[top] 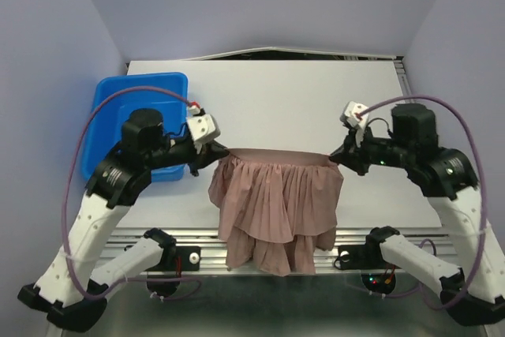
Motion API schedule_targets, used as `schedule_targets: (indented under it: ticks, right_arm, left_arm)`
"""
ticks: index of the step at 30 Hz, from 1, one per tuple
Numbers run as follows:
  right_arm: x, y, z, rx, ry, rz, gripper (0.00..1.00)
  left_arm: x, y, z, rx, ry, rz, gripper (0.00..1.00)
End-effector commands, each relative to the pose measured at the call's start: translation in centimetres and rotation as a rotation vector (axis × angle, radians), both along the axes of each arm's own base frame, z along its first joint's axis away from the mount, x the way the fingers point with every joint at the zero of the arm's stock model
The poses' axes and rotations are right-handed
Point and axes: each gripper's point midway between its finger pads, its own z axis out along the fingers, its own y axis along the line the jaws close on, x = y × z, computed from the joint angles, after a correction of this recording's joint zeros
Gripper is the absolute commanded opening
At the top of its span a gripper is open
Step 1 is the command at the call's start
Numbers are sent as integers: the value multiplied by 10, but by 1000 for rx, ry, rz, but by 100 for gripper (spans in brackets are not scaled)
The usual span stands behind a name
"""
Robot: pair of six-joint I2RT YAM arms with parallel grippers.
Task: Fold and stack the skirts
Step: Flatten the skirt out
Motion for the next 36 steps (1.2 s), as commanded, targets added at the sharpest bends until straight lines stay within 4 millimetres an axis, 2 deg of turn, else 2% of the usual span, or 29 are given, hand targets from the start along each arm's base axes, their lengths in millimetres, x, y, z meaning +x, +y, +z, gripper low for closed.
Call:
schedule_targets:
  ticks: [1, 2, 3, 4, 5, 6, 7, 9, 10, 12, 14, 15, 16, 18, 19, 20, 22, 23, 25, 28, 29, 31, 33, 36]
  right_arm:
    - [57, -16, -99, -190, 201, -197, 1]
    - [71, -15, -122, -230, 246, -211, 1]
    - [79, -13, -136, -250, 264, -210, 1]
    - [93, -13, -147, -255, 276, -225, 1]
    - [105, -10, -170, -272, 350, -221, 1]
    - [114, -9, -179, -268, 377, -228, 1]
    - [134, -14, -183, -243, 378, -263, 1]
    - [160, -15, -201, -226, 426, -285, 1]
    - [175, -18, -203, -215, 410, -304, 1]
    - [202, -31, -218, -211, 434, -351, 1]
    - [216, -39, -226, -195, 461, -361, 1]
    - [227, -48, -225, -187, 460, -386, 1]
    - [231, -52, -241, -197, 497, -390, 1]
    - [240, -62, -251, -189, 521, -404, 1]
    - [247, -65, -261, -190, 544, -413, 1]
    - [248, -63, -266, -186, 561, -408, 1]
    - [254, -69, -276, -181, 589, -420, 1]
    - [257, -74, -287, -183, 616, -434, 1]
    - [260, -86, -298, -176, 646, -467, 1]
    - [258, -96, -316, -169, 709, -507, 1]
    - [257, -99, -319, -164, 725, -521, 1]
    - [249, -104, -327, -165, 761, -547, 1]
    - [235, -104, -327, -165, 792, -566, 1]
    - [215, -96, -325, -126, 873, -577, 1]
  left_arm:
    - [60, 6, -62, 133, 200, 224, 0]
    - [77, 1, -90, 184, 280, 253, 0]
    - [89, 1, -103, 205, 314, 298, 0]
    - [106, -6, -125, 237, 364, 309, 0]
    - [116, -10, -136, 245, 391, 327, 0]
    - [125, -14, -144, 248, 409, 339, 0]
    - [145, -20, -157, 256, 436, 374, 0]
    - [169, -23, -168, 251, 452, 419, 0]
    - [183, -27, -183, 266, 473, 437, 0]
    - [211, -31, -179, 248, 443, 469, 0]
    - [232, -36, -191, 268, 444, 479, 0]
    - [242, -36, -193, 280, 430, 494, 0]
    - [249, -34, -198, 290, 434, 499, 0]
    - [266, -39, -209, 301, 437, 484, 0]
    - [272, -40, -229, 336, 463, 484, 0]
    - [287, -44, -221, 331, 432, 486, 0]
    - [300, -47, -229, 349, 445, 479, 0]
    - [318, -54, -234, 351, 434, 481, 0]
    - [343, -62, -238, 344, 425, 492, 0]
    - [367, -71, -240, 328, 402, 499, 2]
    - [382, -77, -235, 305, 376, 505, 6]
    - [401, -82, -219, 254, 341, 522, 22]
    - [410, -80, -208, 224, 331, 534, 40]
    - [410, -71, -181, 218, 296, 543, 45]
